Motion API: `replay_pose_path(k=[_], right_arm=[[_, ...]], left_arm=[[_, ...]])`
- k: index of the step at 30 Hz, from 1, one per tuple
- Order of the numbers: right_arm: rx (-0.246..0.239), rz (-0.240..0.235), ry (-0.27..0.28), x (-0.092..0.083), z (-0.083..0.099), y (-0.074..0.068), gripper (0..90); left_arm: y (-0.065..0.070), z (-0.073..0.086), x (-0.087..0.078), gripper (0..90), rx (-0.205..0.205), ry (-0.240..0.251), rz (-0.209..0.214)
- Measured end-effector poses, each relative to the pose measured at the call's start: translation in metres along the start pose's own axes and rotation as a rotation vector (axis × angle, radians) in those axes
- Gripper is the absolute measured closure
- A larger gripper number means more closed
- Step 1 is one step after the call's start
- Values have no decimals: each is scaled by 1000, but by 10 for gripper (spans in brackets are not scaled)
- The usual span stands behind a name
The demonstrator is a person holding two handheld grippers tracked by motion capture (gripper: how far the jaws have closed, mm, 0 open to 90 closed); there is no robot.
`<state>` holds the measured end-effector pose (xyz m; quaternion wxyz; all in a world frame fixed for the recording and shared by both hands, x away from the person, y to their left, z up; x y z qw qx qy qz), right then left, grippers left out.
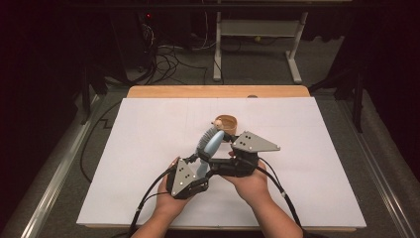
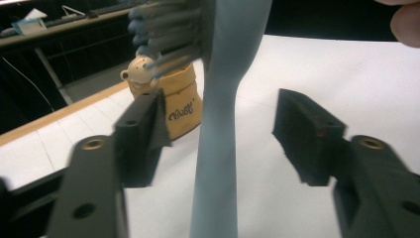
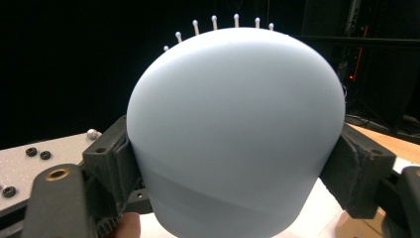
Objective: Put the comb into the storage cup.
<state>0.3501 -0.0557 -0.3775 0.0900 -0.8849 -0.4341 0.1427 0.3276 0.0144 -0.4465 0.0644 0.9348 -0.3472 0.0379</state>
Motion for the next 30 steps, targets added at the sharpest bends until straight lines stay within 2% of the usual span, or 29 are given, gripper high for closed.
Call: replay_pose_path(k=[8, 12, 16, 20, 23, 27, 30], right_arm=[[-5, 21, 17, -7, -6, 6, 205], [-11, 33, 24, -11, -8, 10, 205], [-14, 43, 30, -16, -10, 13, 205], [-20, 58, 33, -21, -10, 18, 205], [-16, 69, 38, -25, -9, 22, 204], [-18, 87, 39, -31, -9, 27, 205], [-17, 100, 46, -37, -10, 31, 204]], left_arm=[[-8, 0, -3, 253, -33, -5, 6], [-11, 0, -3, 192, -76, -12, 33], [-13, -1, -5, 154, -83, -14, 41], [-20, -1, -8, 114, -99, -12, 28], [-24, 1, -9, 56, -112, -38, 27], [-29, 0, -11, 6, -123, -38, 17], [-35, -1, -15, 6, -127, -31, 10]])
Point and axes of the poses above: each handheld gripper's, and its own axes: x roughly forward along the jaws, z roughly out of its underside, y roughly to its right, the point moved 6 cm from there along x, roughly forward along the jaws, and after that the axes turned 12 degrees about x, right-handed, at the moved point
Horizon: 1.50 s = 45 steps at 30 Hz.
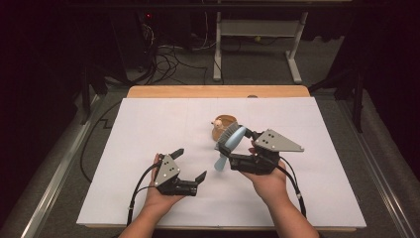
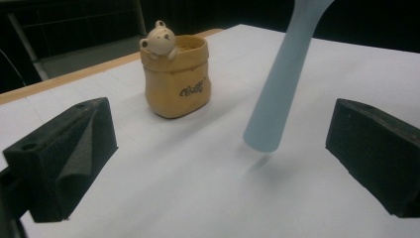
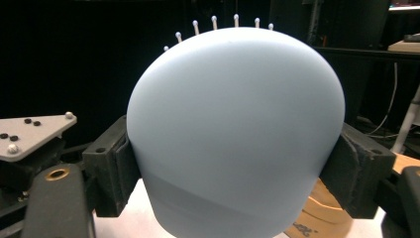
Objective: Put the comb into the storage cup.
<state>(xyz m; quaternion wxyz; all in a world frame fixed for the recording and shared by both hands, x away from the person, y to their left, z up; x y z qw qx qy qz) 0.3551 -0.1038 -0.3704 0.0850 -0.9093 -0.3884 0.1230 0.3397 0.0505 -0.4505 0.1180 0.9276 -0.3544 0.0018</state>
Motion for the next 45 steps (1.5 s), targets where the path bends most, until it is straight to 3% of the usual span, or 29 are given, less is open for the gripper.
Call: replay_pose_path(k=[7, 23, 35, 45], right_arm=[[-8, 30, 13, -12, -2, 11, 204], [-15, 92, 25, -29, -4, 33, 204], [-13, 124, 40, -38, -7, 45, 204], [1, 148, 46, -43, -5, 58, 204]], left_arm=[[-16, -7, -10, 6, -30, 21, -18], [-50, -15, -39, 6, -26, 33, -69], [-70, -21, -63, 6, -11, 75, -99], [-74, -15, -68, 6, -2, 65, -102]])
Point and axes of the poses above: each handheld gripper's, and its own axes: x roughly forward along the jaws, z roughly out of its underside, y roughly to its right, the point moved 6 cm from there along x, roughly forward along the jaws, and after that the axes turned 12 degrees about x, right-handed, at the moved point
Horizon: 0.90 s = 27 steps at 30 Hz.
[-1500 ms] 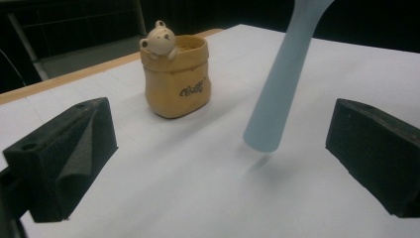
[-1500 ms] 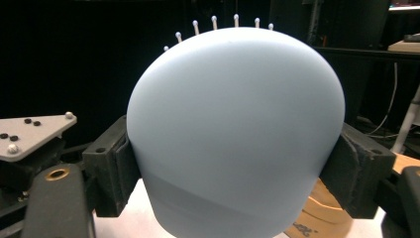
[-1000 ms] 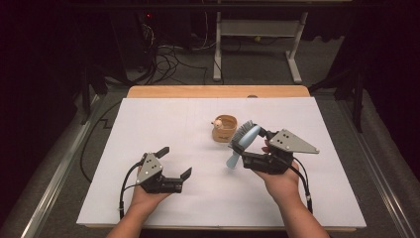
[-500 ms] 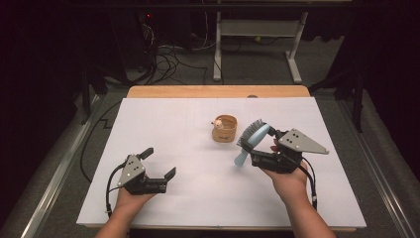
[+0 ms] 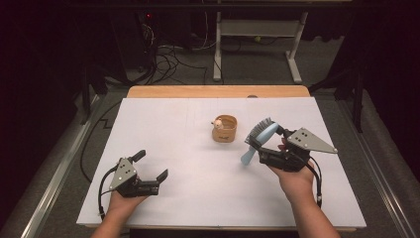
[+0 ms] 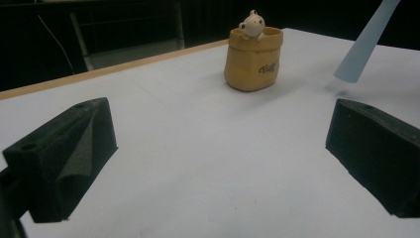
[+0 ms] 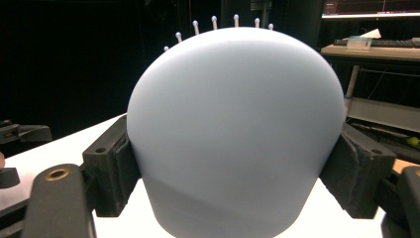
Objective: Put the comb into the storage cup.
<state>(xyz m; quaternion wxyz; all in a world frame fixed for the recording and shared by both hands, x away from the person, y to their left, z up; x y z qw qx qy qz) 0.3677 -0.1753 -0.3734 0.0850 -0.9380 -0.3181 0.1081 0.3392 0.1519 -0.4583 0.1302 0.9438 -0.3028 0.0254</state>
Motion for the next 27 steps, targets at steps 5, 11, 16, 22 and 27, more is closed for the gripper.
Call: replay_pose_path(k=[5, 11, 16, 22, 27], right_arm=[[4, 11, 4, 1, 0, 5, 204], [5, 20, 12, 4, -3, 8, 204], [2, 24, 23, 9, -7, 9, 204], [-5, 26, 35, 13, -15, 10, 204], [0, 26, 44, 18, -20, 8, 204]], left_arm=[[0, 0, 0, 6, -12, -2, 3], [-1, 1, -1, 6, -9, -9, 6], [1, 1, -1, 6, -5, 1, 6], [2, 2, -1, 5, -4, 3, 10], [1, 2, -2, 6, -2, 1, 10]])
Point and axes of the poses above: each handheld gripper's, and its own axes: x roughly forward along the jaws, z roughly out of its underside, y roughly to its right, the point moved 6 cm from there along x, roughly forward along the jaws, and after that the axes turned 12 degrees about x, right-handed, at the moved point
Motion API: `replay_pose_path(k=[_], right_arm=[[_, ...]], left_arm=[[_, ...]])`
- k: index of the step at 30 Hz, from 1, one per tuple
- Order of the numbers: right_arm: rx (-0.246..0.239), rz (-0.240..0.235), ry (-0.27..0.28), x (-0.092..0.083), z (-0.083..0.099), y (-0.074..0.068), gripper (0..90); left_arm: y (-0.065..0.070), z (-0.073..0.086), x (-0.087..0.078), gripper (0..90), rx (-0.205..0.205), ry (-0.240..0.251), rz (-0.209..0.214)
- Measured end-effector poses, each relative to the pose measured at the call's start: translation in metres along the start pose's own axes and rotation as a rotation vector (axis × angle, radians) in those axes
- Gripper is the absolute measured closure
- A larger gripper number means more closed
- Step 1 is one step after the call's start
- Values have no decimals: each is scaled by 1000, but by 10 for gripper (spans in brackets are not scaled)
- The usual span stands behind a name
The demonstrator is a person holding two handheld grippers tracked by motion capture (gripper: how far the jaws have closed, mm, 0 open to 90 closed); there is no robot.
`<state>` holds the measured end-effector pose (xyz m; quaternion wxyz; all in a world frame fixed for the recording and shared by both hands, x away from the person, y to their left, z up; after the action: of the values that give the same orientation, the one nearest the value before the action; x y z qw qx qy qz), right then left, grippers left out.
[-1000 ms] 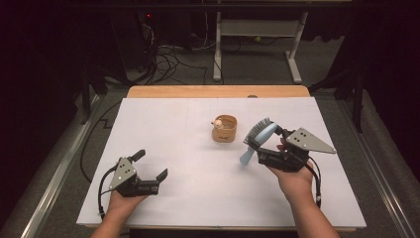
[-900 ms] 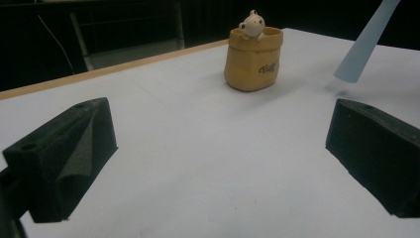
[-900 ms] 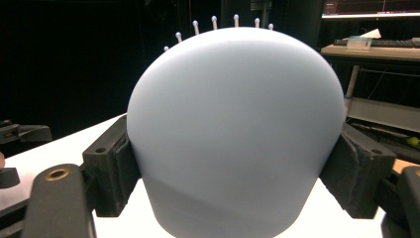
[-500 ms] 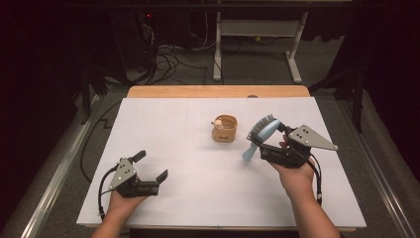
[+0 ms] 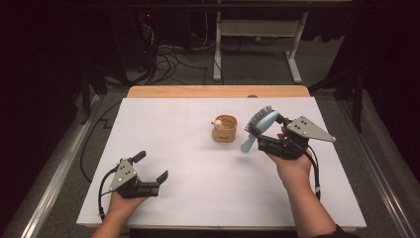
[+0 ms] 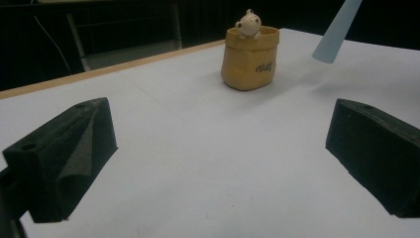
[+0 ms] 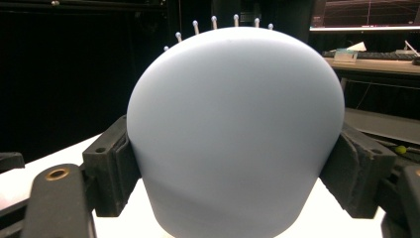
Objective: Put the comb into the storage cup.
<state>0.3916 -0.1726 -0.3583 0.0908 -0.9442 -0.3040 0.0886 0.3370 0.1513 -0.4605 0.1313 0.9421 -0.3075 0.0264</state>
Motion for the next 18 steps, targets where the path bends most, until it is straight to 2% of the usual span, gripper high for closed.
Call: replay_pose_path(k=[14, 18], right_arm=[[-10, -5, 26, 10, -18, -6, 204], [-8, -4, 37, 12, -23, -8, 204]], left_arm=[[1, -4, -2, 6, -10, 18, 3], [1, -3, -2, 6, -3, 10, 11]])
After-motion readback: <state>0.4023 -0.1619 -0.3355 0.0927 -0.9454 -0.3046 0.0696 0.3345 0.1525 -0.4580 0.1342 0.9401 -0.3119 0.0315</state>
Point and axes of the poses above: each handheld gripper's, and its own axes: x roughly forward along the jaws, z roughly out of its underside, y roughly to its right, the point moved 6 cm from there along x, roughly forward along the jaws, and after that the axes turned 12 degrees about x, right-handed, at the moved point
